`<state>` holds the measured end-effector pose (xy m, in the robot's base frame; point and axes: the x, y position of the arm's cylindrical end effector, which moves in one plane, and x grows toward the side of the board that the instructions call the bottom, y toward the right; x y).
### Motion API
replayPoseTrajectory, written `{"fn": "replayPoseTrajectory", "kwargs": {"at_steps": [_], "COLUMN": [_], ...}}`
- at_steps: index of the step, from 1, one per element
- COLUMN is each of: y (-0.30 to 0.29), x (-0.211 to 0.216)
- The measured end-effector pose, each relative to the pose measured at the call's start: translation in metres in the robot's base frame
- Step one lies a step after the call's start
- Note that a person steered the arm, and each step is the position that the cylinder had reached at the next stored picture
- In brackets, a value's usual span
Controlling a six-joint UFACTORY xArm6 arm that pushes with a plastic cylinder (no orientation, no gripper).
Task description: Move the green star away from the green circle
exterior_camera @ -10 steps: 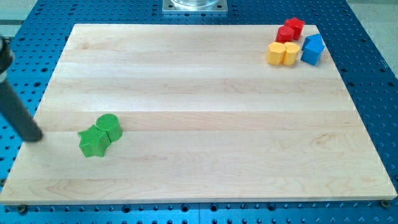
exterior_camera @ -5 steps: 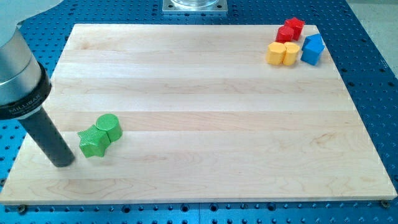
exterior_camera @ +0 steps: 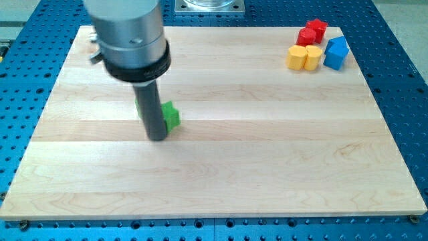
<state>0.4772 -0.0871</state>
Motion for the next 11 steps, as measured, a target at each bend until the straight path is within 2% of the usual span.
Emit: {"fn": "replayPoseTrajectory", "kwargs": {"at_steps": [1,2,3,4,7,9,11], "y": [0.011,0.001,-0.002,0.023,0.121,0.084,0.128], "x": [-0.055,-0.082,-0.085,-0.111,-0.097,-0.086,-0.052]}}
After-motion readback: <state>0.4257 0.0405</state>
